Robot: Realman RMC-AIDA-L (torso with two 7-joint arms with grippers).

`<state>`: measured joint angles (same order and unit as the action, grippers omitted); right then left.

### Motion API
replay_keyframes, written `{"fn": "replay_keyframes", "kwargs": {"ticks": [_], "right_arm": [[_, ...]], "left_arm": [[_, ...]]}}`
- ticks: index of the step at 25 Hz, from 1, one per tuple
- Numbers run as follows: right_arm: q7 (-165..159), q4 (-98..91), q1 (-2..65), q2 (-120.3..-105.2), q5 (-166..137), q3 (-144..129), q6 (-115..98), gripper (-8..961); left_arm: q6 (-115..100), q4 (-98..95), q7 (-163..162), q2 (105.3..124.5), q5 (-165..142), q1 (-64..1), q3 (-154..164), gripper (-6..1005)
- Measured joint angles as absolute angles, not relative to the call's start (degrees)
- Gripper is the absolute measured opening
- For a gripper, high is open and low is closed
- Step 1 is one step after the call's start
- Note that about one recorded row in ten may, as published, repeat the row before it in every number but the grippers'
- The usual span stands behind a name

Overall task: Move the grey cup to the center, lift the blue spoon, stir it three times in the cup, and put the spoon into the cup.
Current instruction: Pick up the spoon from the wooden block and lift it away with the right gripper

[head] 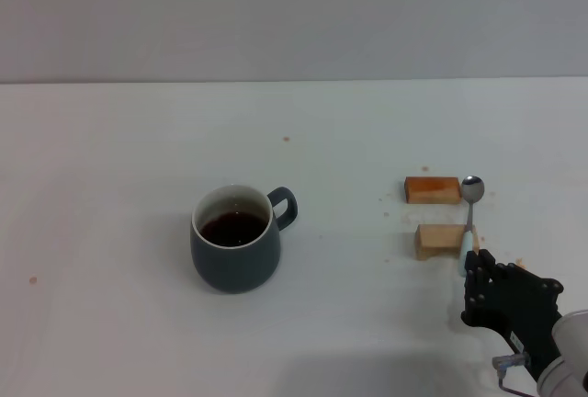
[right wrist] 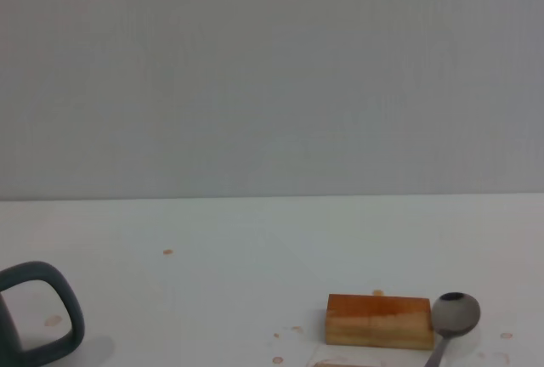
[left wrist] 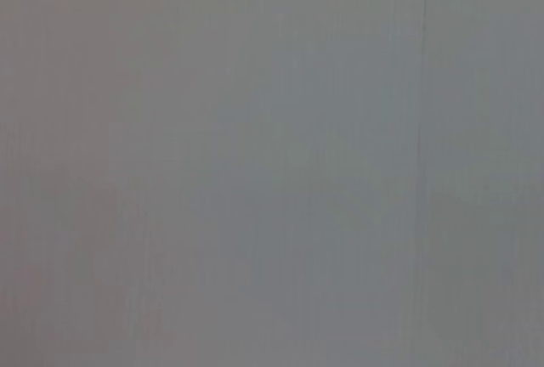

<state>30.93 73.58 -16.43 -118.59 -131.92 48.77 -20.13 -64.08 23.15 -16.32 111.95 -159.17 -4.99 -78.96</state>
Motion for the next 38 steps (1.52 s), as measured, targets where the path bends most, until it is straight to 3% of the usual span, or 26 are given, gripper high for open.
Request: {"fn": "replay_keyframes", "kwargs": {"ticks": [32,38], "right_arm": [[31.25,73.64,-13.1,-118.49,-132.45,48.85,-15.75,76],[31.3,74.83,-11.9,-118.36,-133.71,49.08,-12.5,186]], "left_arm": [[-64.07,22.64,-16.32,111.97,-159.17,-5.24,-79.01,-2],[-64.07,22.46,-16.35,111.97,-159.17,-5.35,-79.01,-2]]}}
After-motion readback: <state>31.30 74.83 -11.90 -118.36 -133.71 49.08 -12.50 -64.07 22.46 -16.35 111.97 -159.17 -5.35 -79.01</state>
